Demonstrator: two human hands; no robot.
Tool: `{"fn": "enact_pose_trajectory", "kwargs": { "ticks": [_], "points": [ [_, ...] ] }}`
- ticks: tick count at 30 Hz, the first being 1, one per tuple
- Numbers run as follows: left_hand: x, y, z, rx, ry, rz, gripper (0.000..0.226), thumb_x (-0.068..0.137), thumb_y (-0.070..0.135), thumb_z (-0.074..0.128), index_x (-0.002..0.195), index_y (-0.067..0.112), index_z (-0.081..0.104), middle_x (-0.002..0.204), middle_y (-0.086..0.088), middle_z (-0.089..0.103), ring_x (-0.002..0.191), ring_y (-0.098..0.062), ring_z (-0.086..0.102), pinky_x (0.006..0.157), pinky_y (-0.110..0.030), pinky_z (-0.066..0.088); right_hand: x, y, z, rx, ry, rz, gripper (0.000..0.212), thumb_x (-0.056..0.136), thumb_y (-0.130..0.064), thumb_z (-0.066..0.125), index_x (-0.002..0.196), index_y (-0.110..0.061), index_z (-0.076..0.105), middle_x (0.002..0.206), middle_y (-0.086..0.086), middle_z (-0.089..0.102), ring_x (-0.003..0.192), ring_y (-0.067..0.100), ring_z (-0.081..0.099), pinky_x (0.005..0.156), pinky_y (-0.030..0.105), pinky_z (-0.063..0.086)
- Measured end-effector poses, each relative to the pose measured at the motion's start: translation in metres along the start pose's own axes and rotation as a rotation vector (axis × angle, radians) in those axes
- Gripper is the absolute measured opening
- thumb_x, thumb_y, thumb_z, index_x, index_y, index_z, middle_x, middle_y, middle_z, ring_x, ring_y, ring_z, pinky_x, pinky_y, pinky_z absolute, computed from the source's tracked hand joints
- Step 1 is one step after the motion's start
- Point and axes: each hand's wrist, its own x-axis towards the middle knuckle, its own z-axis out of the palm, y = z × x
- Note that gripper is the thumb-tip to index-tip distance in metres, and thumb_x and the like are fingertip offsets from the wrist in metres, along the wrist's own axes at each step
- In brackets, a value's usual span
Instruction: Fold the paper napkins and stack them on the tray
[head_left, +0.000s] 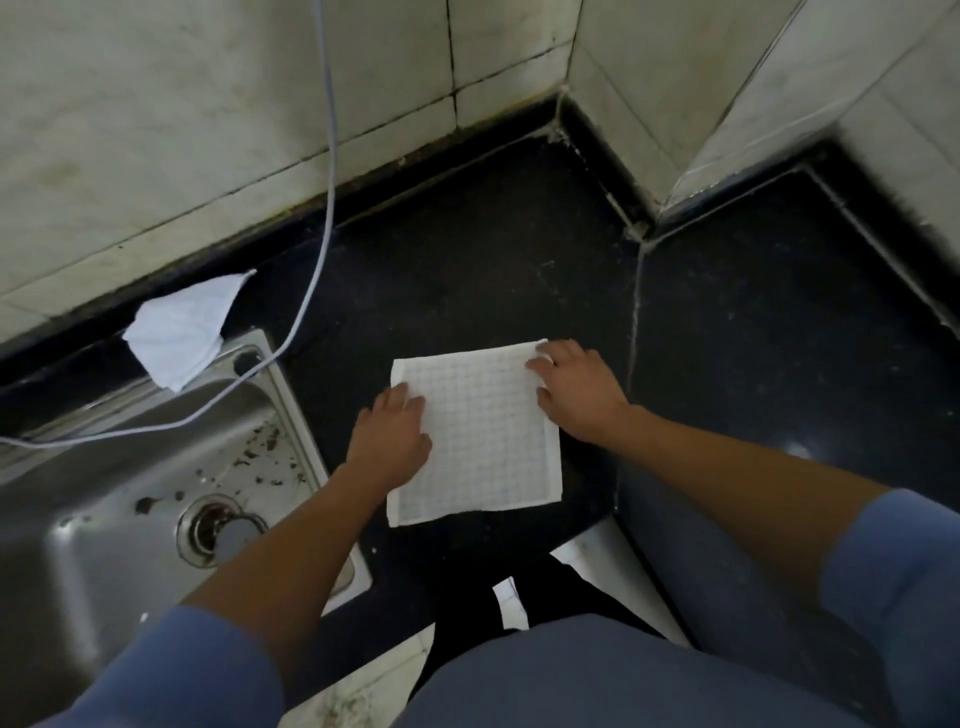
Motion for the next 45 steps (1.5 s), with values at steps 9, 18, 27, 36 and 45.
{"fn": "enact_pose_trajectory", "kwargs": {
  "ticks": [9,18,27,36,45],
  "points": [
    [-0.064,0.017,0.051,-0.108,0.038,0.285,0.02,0.089,0.018,0.05,0.104,0.01,0.062,0.107,-0.008,0.054,0.098,-0.026,0.053,0.072,-0.035,0.046,-0.081,-0.045,0.055,-0.2,-0.251,-0.248,0.042,0.028,-0.023,0.082,0.062,-0.017,0.059,0.058,0.0,0.055,0.049,0.018,0.054,0.041,0.022,0.017],
    [-0.069,0.029,0.065,0.031,0.074,0.268,0.046,0.084,0.05,0.054,0.115,0.018,0.048,0.117,-0.006,0.045,0.107,-0.025,0.044,0.085,-0.039,0.04,-0.09,-0.029,0.046,-0.085,0.035,-0.196,0.024,0.074,-0.036,0.047,0.071,-0.018,0.061,0.073,0.0,0.055,0.068,0.019,0.057,0.04,0.026,0.037],
    [-0.076,0.009,0.066,0.005,-0.043,0.365,0.009,0.08,0.011,0.058,0.088,0.014,0.06,0.092,-0.003,0.06,0.085,-0.021,0.058,0.068,-0.031,0.044,-0.116,-0.021,0.06,-0.083,-0.154,-0.188,0.009,0.077,-0.024,0.058,0.08,-0.015,0.06,0.084,0.003,0.061,0.079,0.023,0.06,0.052,0.029,0.037],
    [-0.038,-0.014,0.007,-0.35,-0.037,0.117,0.021,0.084,0.008,0.058,0.098,0.017,0.071,0.094,0.001,0.065,0.091,-0.016,0.062,0.081,-0.026,0.049,-0.089,0.01,0.013,0.253,-0.147,0.131,0.019,0.088,-0.026,0.054,0.099,-0.018,0.068,0.092,-0.002,0.065,0.085,0.018,0.061,0.068,0.027,0.042],
    [0.028,-0.008,-0.016,-0.427,0.14,-0.019,0.018,0.08,0.0,0.059,0.076,0.017,0.06,0.078,-0.004,0.063,0.073,-0.019,0.06,0.068,-0.03,0.048,-0.027,0.022,0.005,0.3,-0.02,0.369,0.017,0.09,-0.022,0.055,0.104,-0.019,0.063,0.097,0.005,0.067,0.087,0.025,0.063,0.069,0.032,0.047]
  ]
}}
